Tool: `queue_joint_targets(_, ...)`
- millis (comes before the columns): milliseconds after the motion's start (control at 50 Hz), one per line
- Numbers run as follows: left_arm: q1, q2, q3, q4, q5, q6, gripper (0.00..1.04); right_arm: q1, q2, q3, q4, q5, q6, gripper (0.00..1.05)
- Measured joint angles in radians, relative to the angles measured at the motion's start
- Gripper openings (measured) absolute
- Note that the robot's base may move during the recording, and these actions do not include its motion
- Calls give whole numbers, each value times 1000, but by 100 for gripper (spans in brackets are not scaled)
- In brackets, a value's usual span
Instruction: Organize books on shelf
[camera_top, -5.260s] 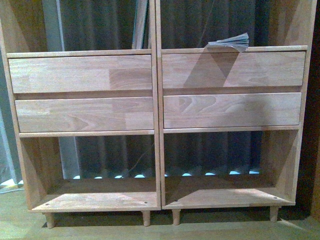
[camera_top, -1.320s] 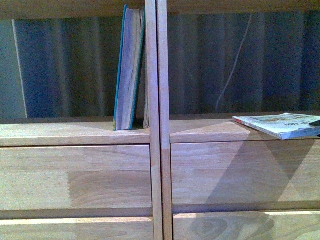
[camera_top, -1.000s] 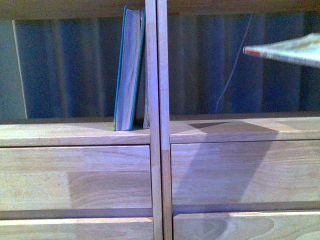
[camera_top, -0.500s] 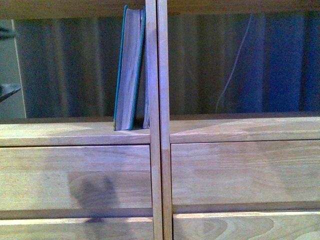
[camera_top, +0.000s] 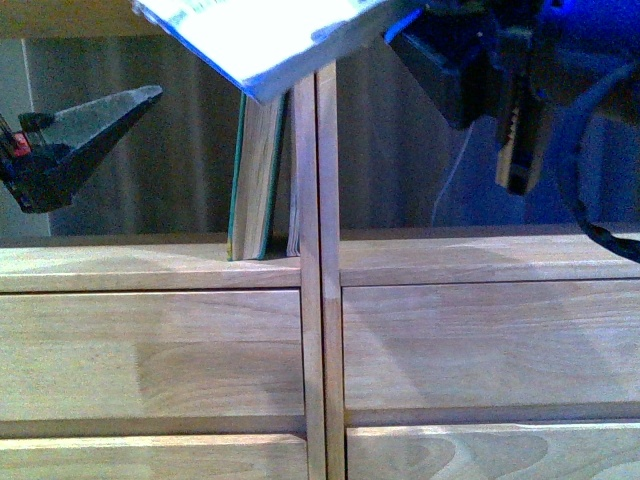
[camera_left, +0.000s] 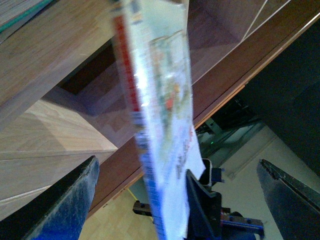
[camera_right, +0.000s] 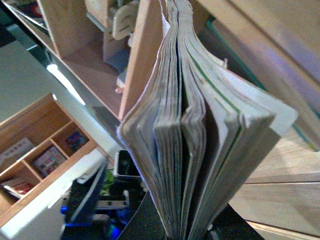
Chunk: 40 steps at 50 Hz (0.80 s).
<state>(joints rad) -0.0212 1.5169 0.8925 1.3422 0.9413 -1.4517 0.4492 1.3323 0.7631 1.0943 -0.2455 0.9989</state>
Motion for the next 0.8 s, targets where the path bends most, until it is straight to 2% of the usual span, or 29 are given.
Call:
queue_joint_targets(480,-11,0,-19,52,-23,14,97,101,48,30,16,20,139,7)
queue_joint_targets(800,-11,0,-19,52,-25,14,59,153,78,40,19,8,197,7)
